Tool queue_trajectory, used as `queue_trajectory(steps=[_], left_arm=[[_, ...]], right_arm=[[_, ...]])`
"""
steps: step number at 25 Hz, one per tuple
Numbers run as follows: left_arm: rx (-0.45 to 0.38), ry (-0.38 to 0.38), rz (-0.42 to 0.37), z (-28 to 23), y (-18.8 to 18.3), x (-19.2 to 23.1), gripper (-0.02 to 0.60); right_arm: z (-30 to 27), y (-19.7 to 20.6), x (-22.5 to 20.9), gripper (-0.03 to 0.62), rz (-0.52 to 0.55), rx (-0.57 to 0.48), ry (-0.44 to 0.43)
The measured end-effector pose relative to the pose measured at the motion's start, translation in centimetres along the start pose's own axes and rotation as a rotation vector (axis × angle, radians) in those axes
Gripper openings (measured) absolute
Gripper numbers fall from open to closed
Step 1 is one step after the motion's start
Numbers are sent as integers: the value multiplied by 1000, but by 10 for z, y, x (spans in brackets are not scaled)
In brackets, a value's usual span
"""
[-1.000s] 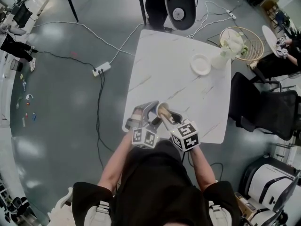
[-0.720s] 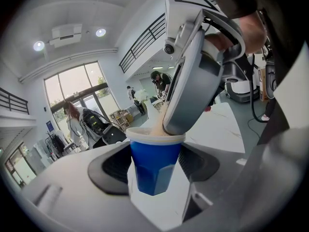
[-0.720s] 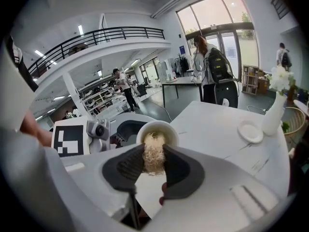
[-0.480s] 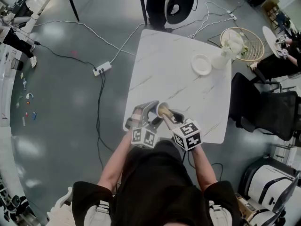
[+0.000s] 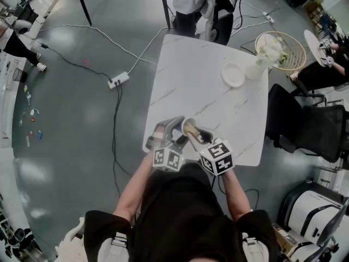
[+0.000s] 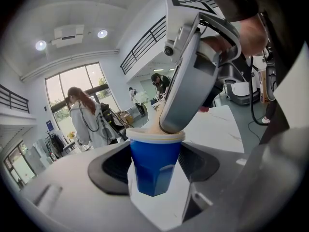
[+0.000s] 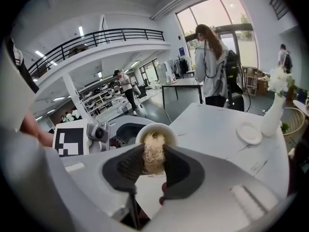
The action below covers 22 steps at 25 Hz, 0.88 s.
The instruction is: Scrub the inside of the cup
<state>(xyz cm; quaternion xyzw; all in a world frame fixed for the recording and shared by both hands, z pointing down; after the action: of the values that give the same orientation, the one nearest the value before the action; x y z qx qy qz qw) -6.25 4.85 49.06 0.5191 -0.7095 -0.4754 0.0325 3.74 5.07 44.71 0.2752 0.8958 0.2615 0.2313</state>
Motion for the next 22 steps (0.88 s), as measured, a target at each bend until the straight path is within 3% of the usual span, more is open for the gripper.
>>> queue_trajectory(steps=[11,22], left_arm=[[-24,1,92,3,7,2,313],[-44,-2,114,8,4,5,313]], right_arm=[[6,2,-5,104,-2,-17,2],[13,-5,6,104,35,-53,-11]])
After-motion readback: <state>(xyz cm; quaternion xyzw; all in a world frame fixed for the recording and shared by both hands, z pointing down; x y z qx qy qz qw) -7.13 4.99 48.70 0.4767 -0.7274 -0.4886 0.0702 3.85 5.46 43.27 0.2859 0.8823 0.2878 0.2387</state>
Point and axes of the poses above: the fingertips, and each gripper's own axes: z backward along the fingers, x to its left, y out of its underside, the point moved 8 cm from there along z, backward along the fingers, and after that the axes turned 10 degrees about x, right-handed, at the moved point
